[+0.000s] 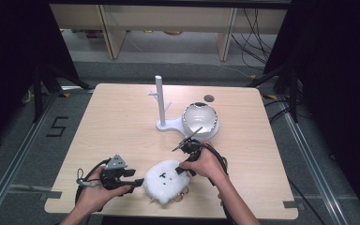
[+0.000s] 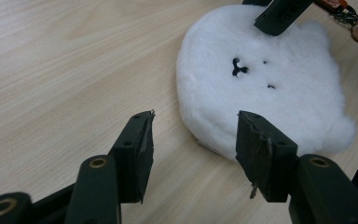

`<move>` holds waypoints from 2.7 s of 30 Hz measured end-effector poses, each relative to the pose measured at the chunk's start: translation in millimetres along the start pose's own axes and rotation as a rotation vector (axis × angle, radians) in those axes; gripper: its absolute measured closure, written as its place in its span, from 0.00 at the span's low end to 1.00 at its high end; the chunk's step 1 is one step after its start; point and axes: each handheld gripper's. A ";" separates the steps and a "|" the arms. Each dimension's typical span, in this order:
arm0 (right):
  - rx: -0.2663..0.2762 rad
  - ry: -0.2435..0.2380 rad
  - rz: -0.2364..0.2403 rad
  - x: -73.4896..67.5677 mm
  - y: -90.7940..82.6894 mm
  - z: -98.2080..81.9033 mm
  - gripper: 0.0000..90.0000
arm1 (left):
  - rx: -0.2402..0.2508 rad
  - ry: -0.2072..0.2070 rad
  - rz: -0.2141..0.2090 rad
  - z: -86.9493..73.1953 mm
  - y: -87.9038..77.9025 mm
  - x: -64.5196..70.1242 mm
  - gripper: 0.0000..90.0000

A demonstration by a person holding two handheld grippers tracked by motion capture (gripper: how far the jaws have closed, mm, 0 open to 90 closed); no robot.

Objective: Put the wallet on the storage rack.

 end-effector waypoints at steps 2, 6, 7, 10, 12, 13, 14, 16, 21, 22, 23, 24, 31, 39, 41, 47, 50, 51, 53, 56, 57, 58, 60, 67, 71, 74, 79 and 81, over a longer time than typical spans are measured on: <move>-0.006 -0.004 -0.004 -0.9 2.9 0.8 0.53 | 0.000 -0.003 -0.002 -0.7 -0.2 -0.4 0.51; -0.020 -0.025 -0.023 -4.3 8.0 4.2 0.51 | 0.004 -0.013 -0.001 -2.3 -1.7 -1.5 0.51; -0.026 -0.040 -0.025 -4.3 8.9 4.7 0.51 | 0.003 -0.012 -0.001 -2.9 -2.2 -2.9 0.51; -0.038 -0.062 -0.035 -6.8 13.2 6.2 0.54 | -0.007 -0.007 0.004 -4.6 -4.2 -5.8 0.50; -0.046 -0.083 -0.056 -6.5 14.2 6.7 0.60 | 0.000 -0.016 0.007 -6.5 -5.0 -7.7 0.50; -0.054 -0.074 -0.035 -7.9 14.3 6.4 0.65 | 0.001 -0.018 0.010 -7.5 -5.6 -8.6 0.50; -0.051 -0.075 -0.042 -8.8 14.9 6.3 0.68 | 0.002 -0.028 0.016 -8.4 -6.2 -8.6 0.50; -0.053 -0.078 -0.047 -9.3 14.6 6.0 0.74 | 0.021 -0.046 0.017 -10.0 -5.7 -8.7 0.50; -0.039 -0.061 -0.029 -9.3 12.9 4.4 0.85 | 0.007 -0.044 0.031 -14.5 -8.9 -12.3 0.50; -0.031 -0.058 -0.028 -9.4 12.6 3.6 0.86 | 0.024 -0.062 0.037 -15.3 -8.1 -11.4 0.49; -0.026 -0.072 -0.032 -8.5 12.4 3.0 0.87 | 0.020 -0.051 0.027 -16.2 -9.1 -13.5 0.49; -0.012 -0.060 -0.018 -9.1 10.0 0.8 0.88 | 0.033 -0.059 0.034 -17.1 -9.3 -13.2 0.49; 0.100 -0.026 0.047 -10.5 -7.9 -10.8 0.89 | 0.100 -0.095 0.059 -24.0 -15.4 -20.1 0.48; 0.281 -0.006 0.065 -5.1 -41.1 -28.8 0.89 | 0.141 -0.160 0.121 -34.6 -23.8 -32.4 0.45; 0.313 0.002 0.047 -3.3 -49.8 -31.6 0.89 | 0.146 -0.157 0.141 -37.6 -23.8 -34.7 0.45; 0.450 0.023 0.060 -0.3 -77.7 -38.9 0.89 | 0.172 -0.173 0.185 -46.5 -19.2 -38.4 0.45; 0.508 0.008 0.057 3.7 -89.7 -39.5 0.89 | 0.193 -0.174 0.207 -49.2 -17.8 -41.2 0.45; 0.544 0.025 0.051 4.0 -97.9 -40.4 0.89 | 0.199 -0.172 0.216 -49.5 -17.8 -41.6 0.45; 0.572 -0.001 0.039 6.6 -101.9 -39.7 0.89 | 0.216 -0.164 0.226 -50.4 -17.3 -43.2 0.45; 0.616 0.040 0.044 6.5 -112.0 -39.3 0.89 | 0.235 -0.135 0.242 -52.0 -15.8 -45.5 0.45; 0.639 0.013 0.040 9.5 -114.1 -37.7 0.89 | 0.241 -0.146 0.244 -52.6 -14.7 -44.9 0.44; 0.655 0.030 0.037 9.5 -116.5 -37.4 0.89 | 0.243 -0.145 0.247 -53.0 -13.8 -44.8 0.44; 0.686 0.031 0.026 11.2 -121.1 -35.5 0.89 | 0.240 -0.120 0.258 -53.8 -12.5 -45.6 0.44; 0.742 0.034 0.024 16.0 -131.8 -28.2 0.89 | 0.267 -0.106 0.271 -55.0 -11.8 -46.7 0.44; 0.772 0.048 0.018 18.3 -133.4 -24.5 0.89 | 0.269 -0.063 0.282 -55.0 -11.6 -49.8 0.44; 0.804 0.048 -0.001 19.8 -135.7 -22.8 0.89 | 0.266 -0.055 0.289 -55.2 -11.6 -50.1 0.44; 0.836 0.058 -0.014 24.5 -143.1 -17.8 0.89 | 0.286 -0.050 0.303 -55.8 -11.0 -50.4 0.44; 0.855 0.063 -0.004 25.5 -145.5 -16.0 0.89 | 0.302 -0.051 0.302 -55.8 -10.4 -50.2 0.44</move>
Point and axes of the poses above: each handheld gripper's, and its own axes: y roughly forward along the jaws, z roughly out of its top, x roughly to its right, and after that the axes turned 8 degrees about y, right-handed
